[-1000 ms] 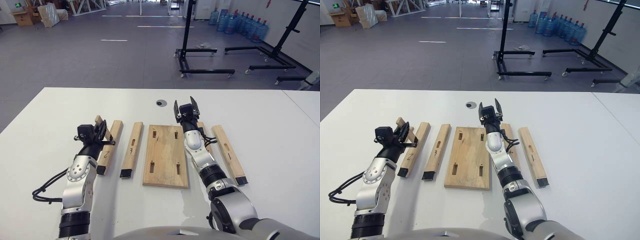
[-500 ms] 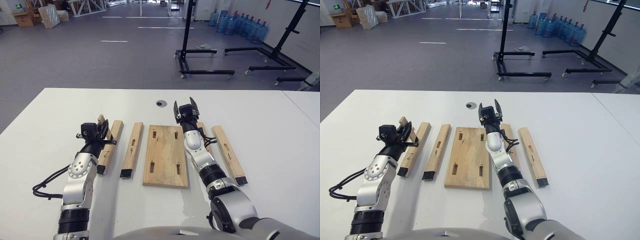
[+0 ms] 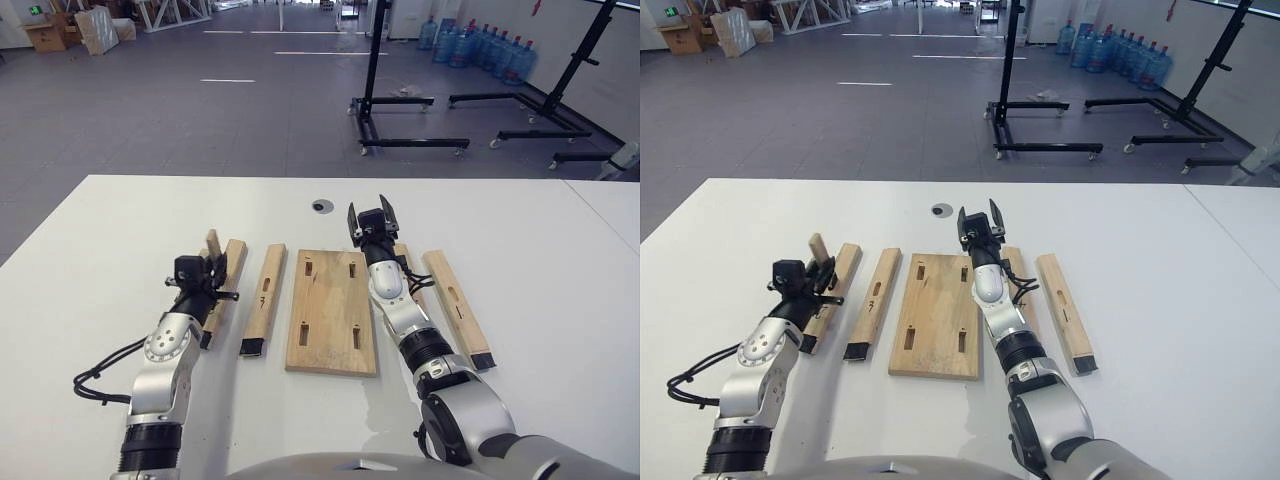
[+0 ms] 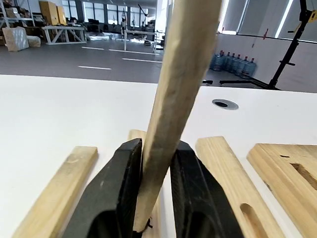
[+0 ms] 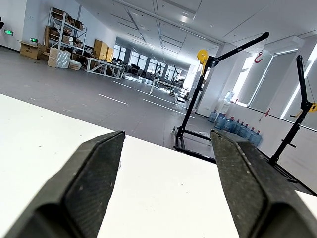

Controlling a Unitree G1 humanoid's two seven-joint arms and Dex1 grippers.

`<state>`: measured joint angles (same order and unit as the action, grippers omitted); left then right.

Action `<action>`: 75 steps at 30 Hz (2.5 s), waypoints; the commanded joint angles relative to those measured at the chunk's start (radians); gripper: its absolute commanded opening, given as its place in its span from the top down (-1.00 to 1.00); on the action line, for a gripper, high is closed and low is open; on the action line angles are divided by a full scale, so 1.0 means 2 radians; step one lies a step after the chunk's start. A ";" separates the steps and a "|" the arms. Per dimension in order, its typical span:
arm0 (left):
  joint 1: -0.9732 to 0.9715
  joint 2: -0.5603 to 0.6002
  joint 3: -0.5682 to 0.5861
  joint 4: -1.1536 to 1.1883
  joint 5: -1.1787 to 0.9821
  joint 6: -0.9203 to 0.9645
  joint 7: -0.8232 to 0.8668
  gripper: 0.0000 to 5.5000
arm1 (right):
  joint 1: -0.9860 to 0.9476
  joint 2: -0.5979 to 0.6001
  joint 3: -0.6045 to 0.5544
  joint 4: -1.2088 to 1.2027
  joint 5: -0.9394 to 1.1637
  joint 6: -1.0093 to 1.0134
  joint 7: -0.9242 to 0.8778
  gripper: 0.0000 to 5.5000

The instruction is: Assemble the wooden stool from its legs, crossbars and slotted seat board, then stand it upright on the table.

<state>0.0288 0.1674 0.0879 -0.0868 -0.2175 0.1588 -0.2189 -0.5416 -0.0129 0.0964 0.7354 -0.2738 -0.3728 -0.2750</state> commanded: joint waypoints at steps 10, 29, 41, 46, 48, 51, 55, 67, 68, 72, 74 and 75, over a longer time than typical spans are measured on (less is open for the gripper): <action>-0.012 0.014 0.011 -0.044 0.019 -0.006 0.008 0.05 | -0.007 0.005 -0.005 -0.011 0.014 -0.006 0.009 -0.15; -0.202 0.068 0.035 -0.081 -0.001 0.060 0.003 0.05 | -0.015 0.020 0.005 -0.008 0.011 -0.010 0.009 -0.15; -0.166 0.042 -0.020 0.181 0.064 0.010 0.008 0.05 | -0.023 0.023 0.000 0.005 0.023 -0.022 0.014 -0.15; -0.181 0.048 -0.010 0.236 0.058 -0.034 -0.001 0.05 | -0.023 0.022 -0.002 0.003 0.026 -0.023 0.016 -0.15; -0.187 0.053 0.000 0.220 0.052 -0.037 -0.002 0.05 | -0.023 0.022 -0.003 0.005 0.026 -0.024 0.017 -0.15; -0.189 0.046 0.024 0.157 0.023 -0.017 0.008 0.05 | -0.022 0.020 -0.005 0.003 0.027 -0.024 0.017 -0.15; -0.187 0.030 0.047 0.006 -0.021 0.044 0.043 0.05 | -0.016 0.017 -0.008 -0.004 0.026 -0.025 0.018 -0.15; 0.042 0.058 0.024 -0.302 0.067 0.100 0.081 0.05 | 0.049 0.001 -0.013 -0.060 0.021 -0.009 0.012 -0.15; 0.091 0.049 0.007 -0.306 0.066 0.084 0.073 0.05 | 0.054 0.000 -0.012 -0.065 0.020 -0.006 0.013 -0.15; 0.203 0.017 -0.031 -0.287 0.067 0.058 0.070 -0.04 | 0.071 -0.002 -0.009 -0.090 0.018 0.009 0.018 -0.15; 0.221 0.011 -0.036 -0.269 0.055 0.060 0.057 -0.16 | 0.075 -0.002 -0.008 -0.098 0.018 0.015 0.020 -0.15; 0.224 0.010 -0.035 -0.256 0.052 0.068 0.055 -0.21 | 0.075 -0.001 -0.006 -0.099 0.018 0.018 0.022 -0.15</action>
<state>0.4650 0.1922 0.0219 -0.6434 -0.1004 0.2745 -0.0919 -0.4025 -0.0141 0.0791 0.5536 -0.2356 -0.3590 -0.2428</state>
